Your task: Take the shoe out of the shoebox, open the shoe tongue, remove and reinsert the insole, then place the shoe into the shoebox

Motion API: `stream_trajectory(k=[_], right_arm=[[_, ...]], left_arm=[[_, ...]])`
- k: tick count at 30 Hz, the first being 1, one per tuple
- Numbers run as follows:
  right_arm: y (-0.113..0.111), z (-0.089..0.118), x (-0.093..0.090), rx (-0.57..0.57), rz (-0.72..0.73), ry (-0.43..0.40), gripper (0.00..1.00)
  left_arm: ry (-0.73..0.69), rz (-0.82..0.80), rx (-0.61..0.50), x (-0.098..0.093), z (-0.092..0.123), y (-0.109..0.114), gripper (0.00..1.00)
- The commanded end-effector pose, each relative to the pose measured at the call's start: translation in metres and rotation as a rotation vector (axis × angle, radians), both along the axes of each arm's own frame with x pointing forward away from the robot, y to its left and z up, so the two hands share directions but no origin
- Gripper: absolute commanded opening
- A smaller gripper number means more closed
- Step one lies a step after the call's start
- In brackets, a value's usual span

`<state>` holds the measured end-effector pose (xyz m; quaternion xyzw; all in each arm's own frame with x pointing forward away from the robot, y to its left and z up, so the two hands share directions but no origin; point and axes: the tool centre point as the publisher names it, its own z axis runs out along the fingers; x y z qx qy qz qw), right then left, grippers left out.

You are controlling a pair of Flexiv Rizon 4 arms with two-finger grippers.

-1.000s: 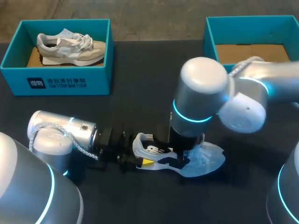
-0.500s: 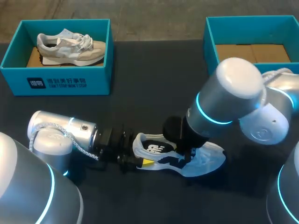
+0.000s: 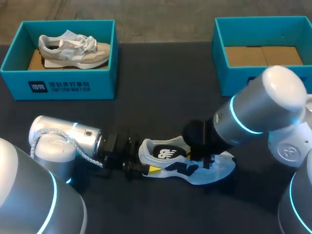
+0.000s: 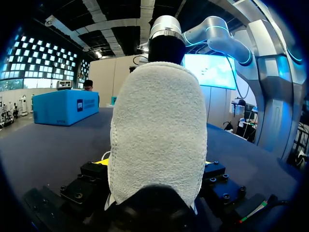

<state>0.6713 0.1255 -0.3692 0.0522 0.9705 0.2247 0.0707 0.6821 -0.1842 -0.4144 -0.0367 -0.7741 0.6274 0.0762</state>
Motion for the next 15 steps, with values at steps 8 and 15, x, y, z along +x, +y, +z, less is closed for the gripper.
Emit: stream_trajectory(k=[8, 15], right_arm=[[-0.010, 0.005, -0.008, 0.178, 0.068, -0.055, 0.00], [0.003, 0.015, -0.007, 0.078, 0.092, -0.016, 0.30]], left_arm=[[0.000, 0.002, 0.001, 0.001, -0.005, 0.000, 0.00], [0.000, 0.002, 0.001, 0.001, -0.005, 0.000, 0.00]])
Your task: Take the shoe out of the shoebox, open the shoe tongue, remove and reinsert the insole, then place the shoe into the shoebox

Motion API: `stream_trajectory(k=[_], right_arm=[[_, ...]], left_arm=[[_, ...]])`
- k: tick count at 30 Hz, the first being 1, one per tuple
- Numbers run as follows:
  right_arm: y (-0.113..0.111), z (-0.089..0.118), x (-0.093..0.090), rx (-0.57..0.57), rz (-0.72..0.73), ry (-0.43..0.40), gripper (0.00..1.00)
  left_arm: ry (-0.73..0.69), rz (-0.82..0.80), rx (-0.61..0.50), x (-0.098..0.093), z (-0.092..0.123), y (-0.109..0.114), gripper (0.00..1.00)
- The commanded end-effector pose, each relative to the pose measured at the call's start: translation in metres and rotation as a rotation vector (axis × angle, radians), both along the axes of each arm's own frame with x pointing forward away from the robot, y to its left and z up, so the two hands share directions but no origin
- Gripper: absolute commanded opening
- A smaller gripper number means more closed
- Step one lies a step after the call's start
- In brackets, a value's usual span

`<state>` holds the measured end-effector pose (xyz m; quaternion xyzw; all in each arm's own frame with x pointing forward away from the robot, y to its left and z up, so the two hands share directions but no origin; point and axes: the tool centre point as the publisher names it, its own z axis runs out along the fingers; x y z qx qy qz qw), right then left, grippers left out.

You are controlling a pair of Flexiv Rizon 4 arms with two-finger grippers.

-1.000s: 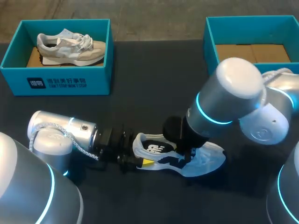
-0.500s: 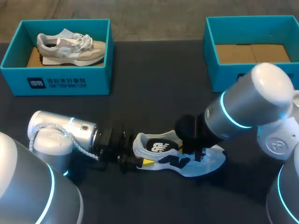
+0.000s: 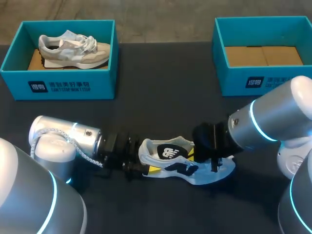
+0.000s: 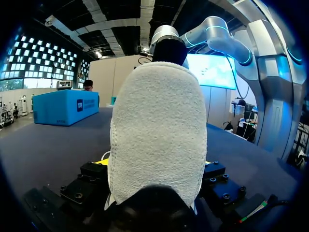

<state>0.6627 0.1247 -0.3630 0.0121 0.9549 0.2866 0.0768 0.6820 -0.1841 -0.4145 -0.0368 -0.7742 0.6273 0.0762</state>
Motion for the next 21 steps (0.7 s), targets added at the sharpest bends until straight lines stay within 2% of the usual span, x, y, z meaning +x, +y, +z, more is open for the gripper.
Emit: stream_trajectory(k=[1, 8, 21], right_arm=[[0.006, 0.010, 0.002, -0.062, 0.011, 0.028, 0.31], [0.012, 0.020, 0.002, -0.163, -0.009, 0.049, 0.35], [0.025, 0.043, 0.004, -0.410, -0.066, 0.104, 0.35]], left_arm=[[0.000, 0.002, 0.001, 0.001, -0.005, 0.000, 0.00], [0.000, 0.002, 0.001, 0.001, -0.005, 0.000, 0.00], [0.000, 0.002, 0.001, 0.001, -0.005, 0.000, 0.00]])
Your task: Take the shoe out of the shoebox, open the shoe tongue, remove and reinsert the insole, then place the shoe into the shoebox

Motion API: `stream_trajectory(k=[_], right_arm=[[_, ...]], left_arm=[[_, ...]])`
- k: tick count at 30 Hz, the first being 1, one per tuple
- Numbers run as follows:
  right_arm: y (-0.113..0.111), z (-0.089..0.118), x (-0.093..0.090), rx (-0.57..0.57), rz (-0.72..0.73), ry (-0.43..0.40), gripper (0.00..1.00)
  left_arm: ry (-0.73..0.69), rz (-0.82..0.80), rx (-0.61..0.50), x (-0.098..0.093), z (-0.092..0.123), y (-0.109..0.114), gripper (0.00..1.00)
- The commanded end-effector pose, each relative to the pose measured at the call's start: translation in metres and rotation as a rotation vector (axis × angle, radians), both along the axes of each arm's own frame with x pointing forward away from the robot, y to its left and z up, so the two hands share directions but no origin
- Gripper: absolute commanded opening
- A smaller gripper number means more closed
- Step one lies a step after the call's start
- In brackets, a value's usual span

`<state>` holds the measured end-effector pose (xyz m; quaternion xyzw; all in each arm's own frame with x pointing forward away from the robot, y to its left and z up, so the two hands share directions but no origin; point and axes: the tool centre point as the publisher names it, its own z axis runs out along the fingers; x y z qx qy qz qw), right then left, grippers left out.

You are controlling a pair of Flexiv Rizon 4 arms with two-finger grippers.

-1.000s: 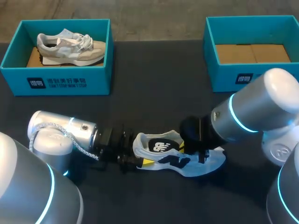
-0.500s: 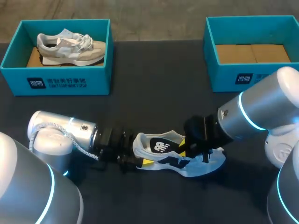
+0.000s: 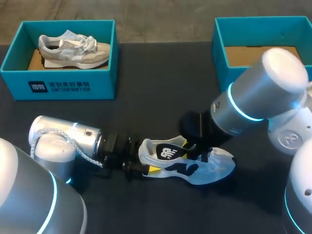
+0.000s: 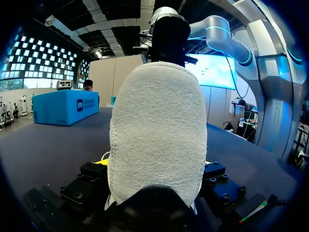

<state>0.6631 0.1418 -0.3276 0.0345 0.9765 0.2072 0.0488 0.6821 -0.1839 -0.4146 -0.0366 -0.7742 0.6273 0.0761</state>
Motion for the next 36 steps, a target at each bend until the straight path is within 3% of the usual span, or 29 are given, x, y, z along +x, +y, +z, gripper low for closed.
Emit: stream_trajectory(k=[1, 13, 21, 36], right_arm=[[0.010, 0.008, 0.004, -0.263, -0.020, 0.040, 0.35], [0.017, -0.002, 0.011, -0.415, -0.102, 0.099, 0.33], [0.010, -0.012, 0.009, -0.416, -0.137, 0.120, 0.32], [0.007, -0.009, 0.011, -0.392, -0.147, 0.117, 0.33]], left_arm=[[0.000, 0.002, 0.001, 0.001, -0.005, 0.000, 0.00], [0.000, 0.002, 0.001, 0.001, -0.005, 0.000, 0.00], [0.000, 0.002, 0.001, 0.001, -0.005, 0.000, 0.00], [0.000, 0.002, 0.001, 0.001, -0.005, 0.000, 0.00]])
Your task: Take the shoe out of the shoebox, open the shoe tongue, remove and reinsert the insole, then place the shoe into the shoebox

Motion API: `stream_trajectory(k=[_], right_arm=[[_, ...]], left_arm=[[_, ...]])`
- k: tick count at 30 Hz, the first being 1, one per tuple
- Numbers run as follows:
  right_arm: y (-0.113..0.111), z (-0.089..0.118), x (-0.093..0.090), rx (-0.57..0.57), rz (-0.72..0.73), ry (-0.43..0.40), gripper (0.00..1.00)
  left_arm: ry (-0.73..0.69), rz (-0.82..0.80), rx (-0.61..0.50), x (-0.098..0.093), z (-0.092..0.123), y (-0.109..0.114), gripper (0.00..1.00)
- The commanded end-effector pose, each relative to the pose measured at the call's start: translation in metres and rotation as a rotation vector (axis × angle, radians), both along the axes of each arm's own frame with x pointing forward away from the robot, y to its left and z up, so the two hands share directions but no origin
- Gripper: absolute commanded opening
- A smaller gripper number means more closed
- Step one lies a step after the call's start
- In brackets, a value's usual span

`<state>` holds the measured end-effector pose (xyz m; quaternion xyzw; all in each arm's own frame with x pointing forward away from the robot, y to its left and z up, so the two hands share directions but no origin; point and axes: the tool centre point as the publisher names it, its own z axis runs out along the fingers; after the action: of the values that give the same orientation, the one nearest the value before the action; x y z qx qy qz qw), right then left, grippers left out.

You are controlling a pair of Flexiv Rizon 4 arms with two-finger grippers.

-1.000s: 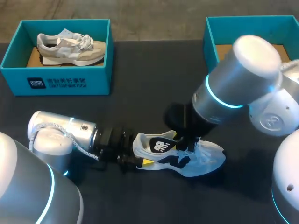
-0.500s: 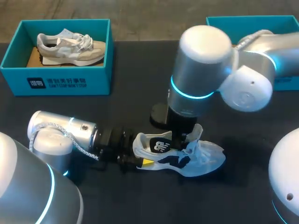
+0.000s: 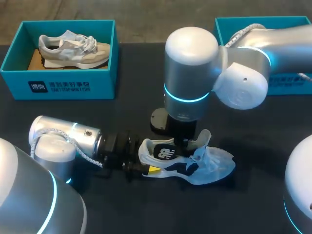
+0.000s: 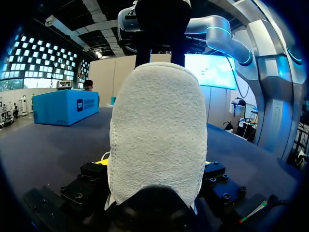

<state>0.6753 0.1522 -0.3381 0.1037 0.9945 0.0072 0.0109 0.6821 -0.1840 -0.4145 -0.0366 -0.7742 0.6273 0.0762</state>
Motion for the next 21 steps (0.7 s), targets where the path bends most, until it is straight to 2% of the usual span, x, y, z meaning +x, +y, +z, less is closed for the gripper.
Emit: stream_trajectory(k=[1, 10, 21], right_arm=[[-0.005, 0.002, -0.001, -0.002, -0.017, -0.008, 0.34], [-0.008, -0.006, 0.001, 0.029, -0.022, 0.004, 0.40], [-0.004, -0.016, 0.009, 0.054, -0.010, 0.031, 0.42]], left_arm=[[0.000, 0.002, 0.001, 0.001, -0.005, 0.000, 0.00], [0.000, 0.002, 0.001, 0.001, -0.005, 0.000, 0.00], [0.000, 0.002, 0.001, 0.001, -0.005, 0.000, 0.00]])
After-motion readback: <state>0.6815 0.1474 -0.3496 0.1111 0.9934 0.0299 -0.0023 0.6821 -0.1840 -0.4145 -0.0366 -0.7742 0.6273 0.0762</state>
